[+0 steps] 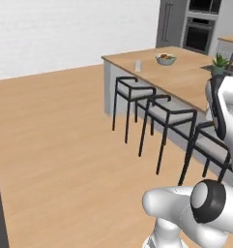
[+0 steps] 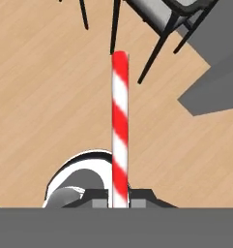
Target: Take a straw from the drawer in front and place it inside the glass cup on the dining counter.
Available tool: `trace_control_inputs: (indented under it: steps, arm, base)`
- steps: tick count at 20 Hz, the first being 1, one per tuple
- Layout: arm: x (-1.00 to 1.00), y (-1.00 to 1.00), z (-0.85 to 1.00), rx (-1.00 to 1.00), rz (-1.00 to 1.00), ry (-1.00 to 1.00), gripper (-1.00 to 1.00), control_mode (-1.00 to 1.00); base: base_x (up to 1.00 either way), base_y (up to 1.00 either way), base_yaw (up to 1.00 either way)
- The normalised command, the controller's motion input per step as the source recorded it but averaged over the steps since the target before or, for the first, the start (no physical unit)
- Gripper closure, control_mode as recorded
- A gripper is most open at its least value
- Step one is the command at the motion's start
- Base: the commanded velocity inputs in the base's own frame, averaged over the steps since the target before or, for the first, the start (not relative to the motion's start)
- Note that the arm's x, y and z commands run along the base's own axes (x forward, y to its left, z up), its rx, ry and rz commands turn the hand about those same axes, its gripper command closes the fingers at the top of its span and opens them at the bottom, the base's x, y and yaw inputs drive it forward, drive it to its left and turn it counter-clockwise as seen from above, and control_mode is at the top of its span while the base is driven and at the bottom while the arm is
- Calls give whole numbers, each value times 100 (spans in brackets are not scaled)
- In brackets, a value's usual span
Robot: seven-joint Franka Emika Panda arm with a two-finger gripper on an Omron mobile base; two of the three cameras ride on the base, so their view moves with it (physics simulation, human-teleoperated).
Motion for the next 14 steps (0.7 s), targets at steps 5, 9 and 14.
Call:
trace_control_inputs:
  steps: [5,9,14]
  arm:
    - [0,0,0,0,0,0,100,100]
    - [0,0,0,0,0,0,100,100]
    - [0,0,0,0,0,0,100,100]
  base:
    - [100,100,-47]
    - [100,100,-46]
    - [100,100,-45]
